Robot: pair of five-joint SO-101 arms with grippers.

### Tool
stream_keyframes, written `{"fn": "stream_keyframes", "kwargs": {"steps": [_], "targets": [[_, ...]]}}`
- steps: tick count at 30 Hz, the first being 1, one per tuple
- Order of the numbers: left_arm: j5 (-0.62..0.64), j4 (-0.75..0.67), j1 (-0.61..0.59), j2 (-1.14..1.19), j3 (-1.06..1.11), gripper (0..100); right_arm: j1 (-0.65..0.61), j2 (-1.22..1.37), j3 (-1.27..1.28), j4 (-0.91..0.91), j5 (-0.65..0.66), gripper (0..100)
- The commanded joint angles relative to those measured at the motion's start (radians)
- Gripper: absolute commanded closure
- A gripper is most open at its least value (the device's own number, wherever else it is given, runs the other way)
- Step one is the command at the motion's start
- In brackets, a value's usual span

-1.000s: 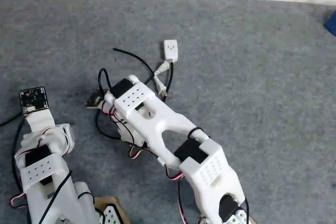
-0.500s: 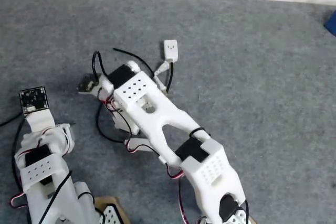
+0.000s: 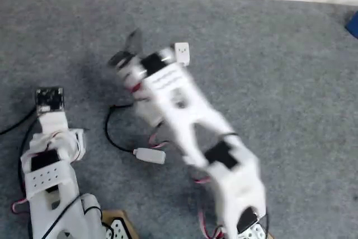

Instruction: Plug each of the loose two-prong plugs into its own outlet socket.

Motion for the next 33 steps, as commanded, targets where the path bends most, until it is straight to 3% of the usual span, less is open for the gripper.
{"fn": "stream_keyframes", "kwargs": {"steps": [1, 4, 6, 8, 10, 13, 21, 27, 33], "targets": [[-0.087, 0.385, 0.165, -0.013, -0.3, 70, 0.2, -0.346, 0.317, 0.018, -0.026, 63.5], [-0.224, 0.694, 0.443, -0.013, -0.501, 70, 0.302, -0.522, 0.674, -0.09, 0.02, 63.5], [-0.255, 0.822, 0.651, -0.015, -0.562, 70, 0.343, -0.673, 0.943, -0.298, 0.014, 63.5], [-0.255, 0.859, 0.825, -0.019, -0.562, 70, 0.369, -0.854, 1.234, -0.527, -0.031, 63.5], [-0.255, 0.861, 0.915, -0.018, -0.516, 70, 0.372, -1.04, 1.498, -0.704, -0.061, 63.5], [-0.258, 0.816, 0.946, -0.016, -0.435, 70, 0.375, -1.303, 1.767, -0.846, -0.071, 63.5], [-0.328, 0.566, 0.944, -0.013, -0.222, 70, 0.371, -1.782, 1.986, -0.854, -0.103, 63.5], [-0.336, 0.542, 0.951, -0.013, -0.157, 70, 0.369, -1.939, 2.081, -0.854, -0.098, 63.5], [-0.336, 0.525, 0.954, -0.013, -0.122, 70, 0.369, -1.928, 2.077, -0.839, -0.098, 63.5]]}}
